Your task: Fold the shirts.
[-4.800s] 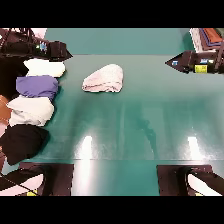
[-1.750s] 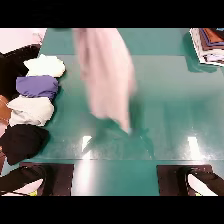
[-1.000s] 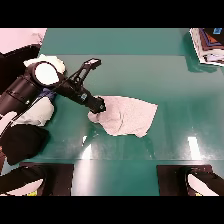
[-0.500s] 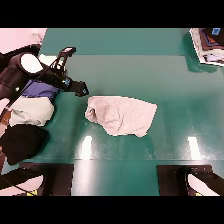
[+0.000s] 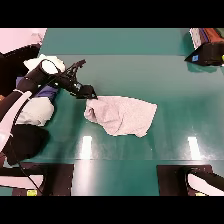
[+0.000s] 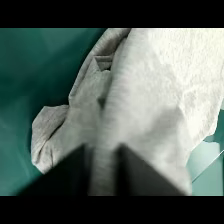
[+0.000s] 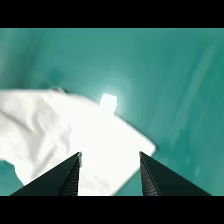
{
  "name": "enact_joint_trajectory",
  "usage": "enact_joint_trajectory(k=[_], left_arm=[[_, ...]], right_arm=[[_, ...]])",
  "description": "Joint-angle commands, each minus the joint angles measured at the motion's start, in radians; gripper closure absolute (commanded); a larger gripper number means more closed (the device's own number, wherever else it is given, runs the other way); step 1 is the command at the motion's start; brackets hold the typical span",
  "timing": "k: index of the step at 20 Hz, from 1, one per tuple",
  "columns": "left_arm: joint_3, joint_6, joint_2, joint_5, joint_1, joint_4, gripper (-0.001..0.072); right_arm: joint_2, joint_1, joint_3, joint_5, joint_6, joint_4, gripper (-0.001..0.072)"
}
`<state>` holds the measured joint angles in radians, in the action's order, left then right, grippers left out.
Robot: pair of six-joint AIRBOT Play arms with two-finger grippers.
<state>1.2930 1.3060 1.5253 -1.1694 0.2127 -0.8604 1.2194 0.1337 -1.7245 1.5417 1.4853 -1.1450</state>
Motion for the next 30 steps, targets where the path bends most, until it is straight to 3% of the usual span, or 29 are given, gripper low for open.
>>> enact_joint_trajectory(k=[1, 3, 6, 9, 12, 14, 19, 22, 25, 30], left_arm=[[0.015, -0.005, 0.023, 0.037, -0.002, 0.019, 0.0685], [0.055, -0.005, 0.022, 0.036, -0.002, 0.007, 0.0686], [0.121, -0.005, 0.022, 0.035, -0.002, -0.045, 0.0686], [0.147, -0.005, 0.023, 0.035, -0.002, -0.061, 0.0686], [0.147, -0.005, 0.023, 0.035, -0.002, -0.068, 0.0686], [0.147, -0.005, 0.023, 0.036, -0.002, -0.076, 0.0685], [0.147, -0.005, 0.023, 0.036, -0.002, -0.076, 0.0686], [0.147, -0.004, 0.023, 0.032, -0.002, -0.076, 0.0686], [0.151, 0.004, 0.01, 0.029, -0.002, -0.077, 0.0688], [0.265, 0.035, -0.188, 0.049, -0.002, -0.214, 0.0687]], right_arm=[[0.093, -0.01, 0.0, 0.086, 0.029, -0.011, 0.0283], [0.135, -0.01, 0.041, 0.085, 0.034, -0.011, 0.0284], [0.139, -0.01, 0.278, -0.026, 0.035, -0.027, 0.0283], [0.14, -0.01, 0.553, -0.194, 0.035, -0.016, 0.0282], [0.14, -0.01, 0.745, -0.4, -0.009, 0.115, 0.0283], [0.152, -0.01, 0.802, -0.495, -0.04, 0.211, 0.0283], [0.249, 0.026, 0.806, -0.578, -0.084, 0.317, 0.029], [0.284, 0.079, 0.782, -0.642, -0.085, 0.312, 0.0452], [0.299, 0.109, 0.704, -0.649, -0.12, 0.311, 0.0701], [0.116, 0.079, 0.454, -0.536, -0.129, 0.207, 0.0702]])
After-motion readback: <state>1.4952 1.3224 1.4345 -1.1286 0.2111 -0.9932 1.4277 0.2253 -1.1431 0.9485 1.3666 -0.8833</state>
